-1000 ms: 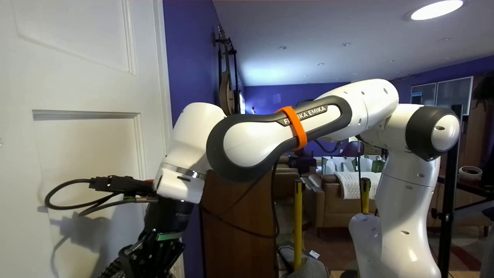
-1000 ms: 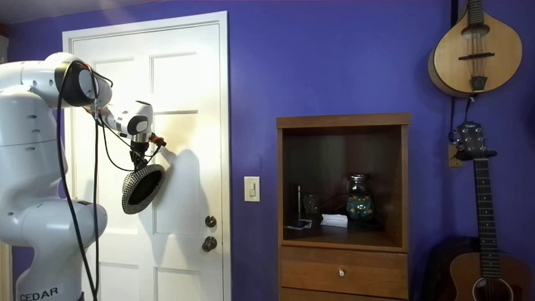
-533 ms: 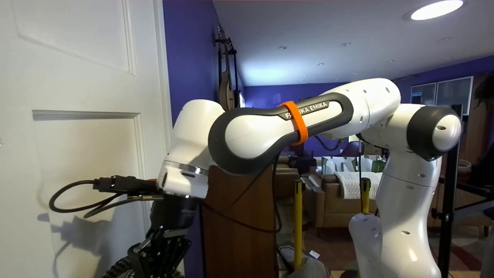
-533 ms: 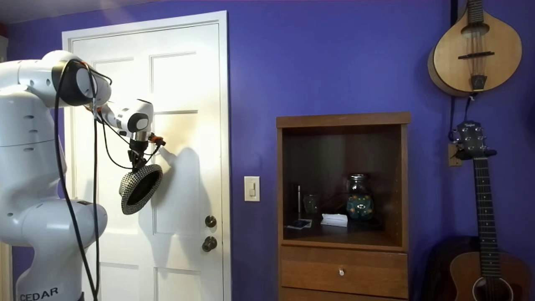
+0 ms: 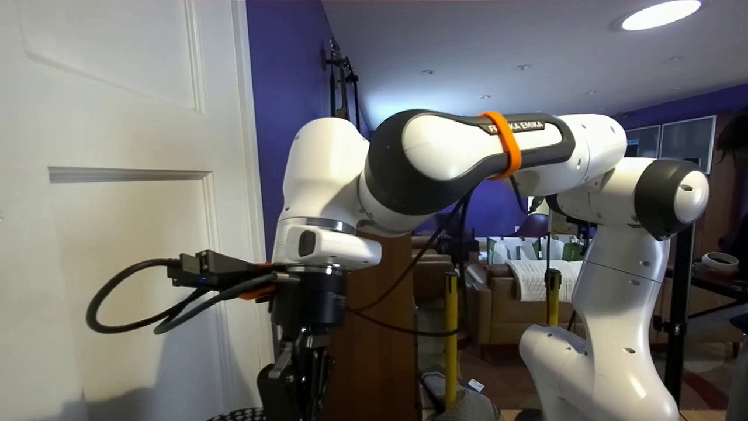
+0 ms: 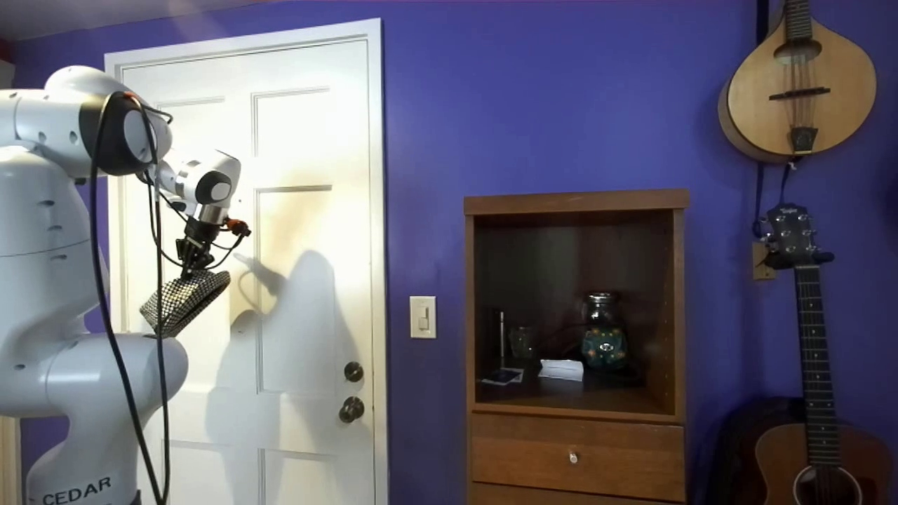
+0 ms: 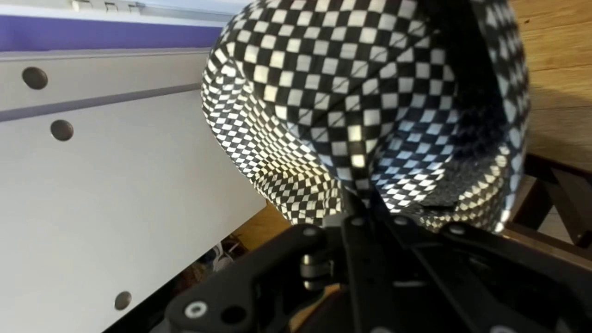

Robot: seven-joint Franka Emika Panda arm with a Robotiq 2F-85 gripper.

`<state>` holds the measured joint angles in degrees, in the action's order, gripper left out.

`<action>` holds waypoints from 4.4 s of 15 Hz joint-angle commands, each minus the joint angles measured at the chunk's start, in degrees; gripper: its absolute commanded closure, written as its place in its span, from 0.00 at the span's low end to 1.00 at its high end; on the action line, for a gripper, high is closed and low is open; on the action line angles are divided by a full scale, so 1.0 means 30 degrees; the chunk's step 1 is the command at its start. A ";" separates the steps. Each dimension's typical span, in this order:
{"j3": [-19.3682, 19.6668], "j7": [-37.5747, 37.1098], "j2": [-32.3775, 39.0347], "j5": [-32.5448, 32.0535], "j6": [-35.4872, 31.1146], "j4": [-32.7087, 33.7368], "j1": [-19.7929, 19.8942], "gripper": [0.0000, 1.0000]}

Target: Hang the hat on the door

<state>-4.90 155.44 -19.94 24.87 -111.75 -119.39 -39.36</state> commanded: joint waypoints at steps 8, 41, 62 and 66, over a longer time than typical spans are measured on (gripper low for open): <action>0.1077 0.0053 -0.0337 -0.0029 0.0010 -0.0772 -0.1257 0.99; 0.5294 0.0625 0.5358 -0.3385 -0.8210 -0.1145 -0.6581 0.99; -0.4002 -0.0147 0.7392 -0.3497 -0.9035 -0.1215 0.1980 0.96; -0.4440 -0.0206 0.7423 -0.3496 -0.9027 -0.1213 0.2371 0.96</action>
<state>-15.01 155.04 2.25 14.66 -138.91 -123.15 -35.44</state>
